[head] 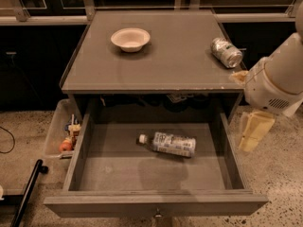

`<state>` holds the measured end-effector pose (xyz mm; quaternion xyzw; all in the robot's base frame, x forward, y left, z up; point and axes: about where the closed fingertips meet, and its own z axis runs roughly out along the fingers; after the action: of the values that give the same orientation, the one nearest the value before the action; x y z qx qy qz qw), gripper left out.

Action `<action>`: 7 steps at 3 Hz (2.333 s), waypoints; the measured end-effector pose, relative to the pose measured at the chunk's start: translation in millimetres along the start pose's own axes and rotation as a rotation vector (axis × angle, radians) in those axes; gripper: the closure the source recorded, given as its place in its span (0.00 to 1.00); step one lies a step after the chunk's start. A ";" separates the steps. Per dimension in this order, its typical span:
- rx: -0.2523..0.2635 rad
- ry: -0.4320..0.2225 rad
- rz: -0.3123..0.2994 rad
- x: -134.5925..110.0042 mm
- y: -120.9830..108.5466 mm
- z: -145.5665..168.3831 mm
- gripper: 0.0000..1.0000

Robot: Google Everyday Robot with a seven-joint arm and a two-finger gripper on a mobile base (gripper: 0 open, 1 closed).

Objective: Pick blue plastic bottle from top drawer and place on counter

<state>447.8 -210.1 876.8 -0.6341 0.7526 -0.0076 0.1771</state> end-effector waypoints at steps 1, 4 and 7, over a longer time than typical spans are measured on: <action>-0.040 -0.019 -0.012 6.6 5.9 37.3 0.00; -0.086 -0.097 0.002 12.8 15.1 85.0 0.00; -0.107 -0.276 0.066 26.2 11.9 184.3 0.00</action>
Offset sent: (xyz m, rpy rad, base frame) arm 0.0031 0.0024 -0.0323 0.0169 0.0266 0.0221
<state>483.9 -193.6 694.5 -0.6125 0.7409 0.1257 0.2452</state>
